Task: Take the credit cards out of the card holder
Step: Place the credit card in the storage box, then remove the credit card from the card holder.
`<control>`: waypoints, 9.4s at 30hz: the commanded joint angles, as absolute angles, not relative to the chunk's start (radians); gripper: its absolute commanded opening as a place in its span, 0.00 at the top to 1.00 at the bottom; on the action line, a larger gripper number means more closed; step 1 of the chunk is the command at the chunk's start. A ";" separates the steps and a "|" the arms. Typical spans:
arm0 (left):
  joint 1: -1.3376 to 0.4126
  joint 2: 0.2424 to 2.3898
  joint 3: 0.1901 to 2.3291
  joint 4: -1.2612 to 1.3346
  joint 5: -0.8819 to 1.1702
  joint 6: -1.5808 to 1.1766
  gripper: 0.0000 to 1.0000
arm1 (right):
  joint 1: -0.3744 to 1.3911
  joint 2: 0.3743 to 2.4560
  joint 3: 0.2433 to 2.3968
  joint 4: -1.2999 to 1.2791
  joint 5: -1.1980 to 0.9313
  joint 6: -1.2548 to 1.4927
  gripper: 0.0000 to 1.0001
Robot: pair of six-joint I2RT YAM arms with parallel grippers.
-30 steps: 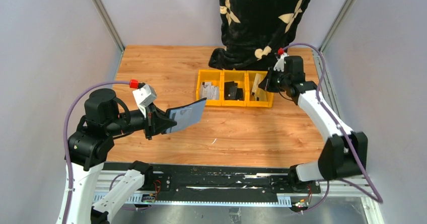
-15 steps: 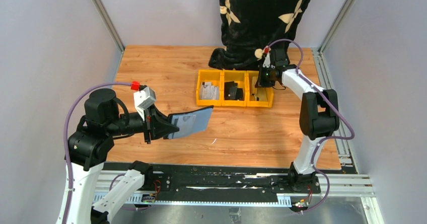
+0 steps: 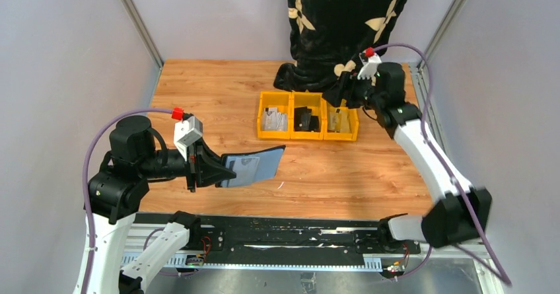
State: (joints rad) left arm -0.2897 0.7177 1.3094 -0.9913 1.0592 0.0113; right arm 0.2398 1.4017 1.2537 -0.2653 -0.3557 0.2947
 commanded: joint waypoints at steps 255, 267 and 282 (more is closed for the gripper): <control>-0.290 0.388 1.028 -0.782 0.646 0.269 0.05 | 1.462 1.586 1.832 -0.448 0.429 0.291 1.00; -0.290 0.366 1.062 -0.868 0.661 0.411 0.09 | 1.461 1.562 1.823 -0.451 0.435 0.280 1.00; -0.290 0.383 1.102 -0.901 0.696 0.442 0.05 | 1.462 1.541 1.805 -0.453 0.410 0.286 1.00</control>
State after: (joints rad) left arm -0.2897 0.3729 1.0744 -0.8890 0.6849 0.4221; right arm 1.4483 1.5795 1.7927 -0.4507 0.4046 0.2901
